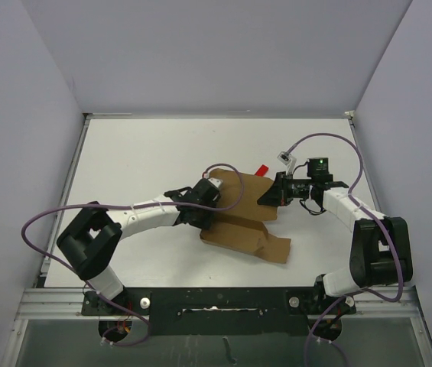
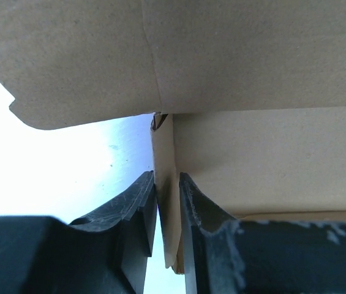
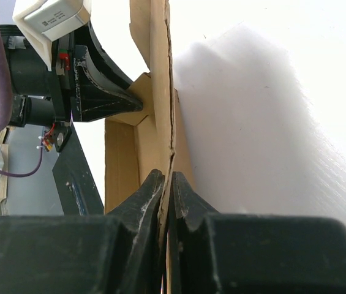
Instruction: Fold the paper box
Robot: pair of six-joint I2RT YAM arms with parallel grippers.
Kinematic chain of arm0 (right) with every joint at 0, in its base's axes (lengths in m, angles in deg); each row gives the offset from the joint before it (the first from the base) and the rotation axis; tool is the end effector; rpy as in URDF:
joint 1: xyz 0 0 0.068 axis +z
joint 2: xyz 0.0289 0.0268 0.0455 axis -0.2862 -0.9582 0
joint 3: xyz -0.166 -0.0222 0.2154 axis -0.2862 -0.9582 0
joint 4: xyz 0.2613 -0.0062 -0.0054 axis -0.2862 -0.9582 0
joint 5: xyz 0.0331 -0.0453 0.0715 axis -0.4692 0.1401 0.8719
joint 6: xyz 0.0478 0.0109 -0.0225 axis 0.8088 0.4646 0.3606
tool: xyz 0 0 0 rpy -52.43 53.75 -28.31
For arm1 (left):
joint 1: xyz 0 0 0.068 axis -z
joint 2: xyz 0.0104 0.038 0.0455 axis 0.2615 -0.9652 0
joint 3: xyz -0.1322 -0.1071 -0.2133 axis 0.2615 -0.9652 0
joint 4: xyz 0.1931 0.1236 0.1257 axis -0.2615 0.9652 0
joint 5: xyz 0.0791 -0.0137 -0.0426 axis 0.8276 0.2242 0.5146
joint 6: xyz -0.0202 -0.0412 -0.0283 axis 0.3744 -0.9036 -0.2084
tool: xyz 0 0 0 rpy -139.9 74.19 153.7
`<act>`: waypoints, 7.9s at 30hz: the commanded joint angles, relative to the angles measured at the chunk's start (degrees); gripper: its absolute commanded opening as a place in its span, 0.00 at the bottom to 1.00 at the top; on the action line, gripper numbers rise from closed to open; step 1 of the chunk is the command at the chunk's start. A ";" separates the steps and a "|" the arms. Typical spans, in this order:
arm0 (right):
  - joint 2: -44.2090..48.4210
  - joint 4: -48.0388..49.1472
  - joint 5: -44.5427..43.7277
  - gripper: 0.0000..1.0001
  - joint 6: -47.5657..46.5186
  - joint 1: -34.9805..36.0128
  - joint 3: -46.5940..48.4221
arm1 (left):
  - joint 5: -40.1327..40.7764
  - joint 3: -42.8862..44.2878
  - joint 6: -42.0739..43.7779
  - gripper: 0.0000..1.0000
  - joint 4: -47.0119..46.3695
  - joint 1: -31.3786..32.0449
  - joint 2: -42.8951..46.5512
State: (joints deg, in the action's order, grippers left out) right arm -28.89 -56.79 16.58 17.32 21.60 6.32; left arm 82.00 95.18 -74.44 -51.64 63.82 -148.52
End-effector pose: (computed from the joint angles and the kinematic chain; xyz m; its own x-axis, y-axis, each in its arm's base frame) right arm 0.2766 0.0548 0.2034 -0.8385 -0.0016 -0.5449 -0.4823 0.4676 0.7408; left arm 0.2183 -0.2423 0.1809 -0.8337 0.2754 -0.4787 0.3802 0.9149 -0.1358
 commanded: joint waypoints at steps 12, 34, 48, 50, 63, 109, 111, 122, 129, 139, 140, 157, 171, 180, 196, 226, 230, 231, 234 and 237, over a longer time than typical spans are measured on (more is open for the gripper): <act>1.98 1.22 1.00 0.00 -1.61 1.84 1.28 | 1.07 -2.07 -1.53 0.00 -0.81 0.53 -1.17; 2.69 1.70 1.66 0.00 -2.05 1.44 1.37 | 4.65 1.21 -2.42 0.28 0.93 0.96 4.62; 3.58 -4.28 6.03 0.00 -10.37 -5.10 4.26 | 3.33 -9.36 -4.05 0.59 -10.51 0.36 23.62; 3.83 -7.09 7.15 0.00 -13.78 -8.02 5.22 | 2.69 -12.82 -4.13 0.61 -14.20 0.19 26.49; 2.58 -27.04 3.86 0.00 -32.17 -30.74 12.33 | -1.43 -21.99 -4.91 0.70 -26.22 -2.72 30.40; 3.36 -24.60 -1.85 0.00 -25.38 -40.57 12.80 | -0.44 81.11 17.80 0.63 15.12 -1.55 -55.55; 3.22 -24.60 -1.77 0.00 -25.37 -40.56 12.80 | -0.39 81.57 17.82 0.62 15.04 -1.58 -56.04; 2.86 -24.51 -1.32 0.00 -25.20 -40.56 12.72 | -0.22 84.51 18.51 0.39 15.67 -1.64 -58.21; 2.78 -24.51 -0.90 0.00 -25.11 -40.47 12.58 | -1.25 84.62 18.61 0.30 16.23 -1.86 -58.00; 2.78 -24.51 2.73 0.00 -25.27 -38.48 11.95 | 1.44 66.56 18.06 0.10 7.87 -2.19 -41.99; 2.85 -24.44 3.79 0.00 -25.36 -37.97 11.86 | 1.70 62.12 17.63 0.09 5.77 -2.24 -38.57; -0.05 -15.02 12.57 0.00 -20.97 -19.54 8.28 | 7.53 -8.50 -1.64 0.06 -9.46 -1.99 16.45; -5.97 -19.28 12.16 0.00 -25.99 -5.28 13.06 | 12.65 -18.32 -8.91 0.20 -2.62 -2.77 21.95; -7.84 -20.79 12.05 0.00 -26.50 -2.06 13.91 | 12.71 -18.07 -10.29 0.43 -0.39 -2.96 25.30; -5.39 -26.95 12.88 0.00 -34.79 -2.78 15.64 | -23.80 -30.91 -5.96 0.98 -35.09 -15.41 46.53; -4.92 -32.38 11.07 0.00 -42.21 0.24 17.72 | -40.29 7.40 17.98 0.77 -14.24 -20.46 11.10; -4.45 -32.79 11.16 0.00 -42.88 0.62 17.72 | -46.24 12.48 25.14 0.75 -8.40 -20.88 6.37; -4.36 -32.92 11.16 0.00 -43.11 0.71 17.72 | -47.24 14.01 26.88 0.75 -6.52 -20.89 5.40; -4.07 -33.18 11.07 0.00 -43.66 0.93 17.72 | -50.14 18.56 30.87 0.72 -1.28 -20.89 1.95; -3.70 -33.26 11.09 0.00 -43.91 1.19 17.65 | -54.58 22.57 33.74 0.65 3.18 -20.70 -2.28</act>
State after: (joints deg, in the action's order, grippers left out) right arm -35.66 -89.51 26.41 -24.86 22.08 21.84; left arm 35.07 111.09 -48.52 -56.93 43.12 -146.12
